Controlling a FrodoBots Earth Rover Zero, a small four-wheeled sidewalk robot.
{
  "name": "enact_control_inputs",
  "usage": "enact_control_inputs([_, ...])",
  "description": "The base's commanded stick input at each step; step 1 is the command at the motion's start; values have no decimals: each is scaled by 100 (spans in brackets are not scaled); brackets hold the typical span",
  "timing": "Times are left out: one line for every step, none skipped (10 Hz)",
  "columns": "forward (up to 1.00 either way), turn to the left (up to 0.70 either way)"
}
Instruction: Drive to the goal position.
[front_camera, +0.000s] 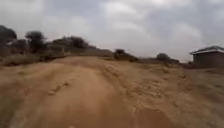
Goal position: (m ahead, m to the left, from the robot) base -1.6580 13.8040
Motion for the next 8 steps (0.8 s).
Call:
enact_control_inputs([50,0])
enact_control_inputs([50,11])
enact_control_inputs([50,45])
enact_control_inputs([50,29])
enact_control_inputs([50,0])
enact_control_inputs([50,0])
enact_control_inputs([50,0])
enact_control_inputs([50,0])
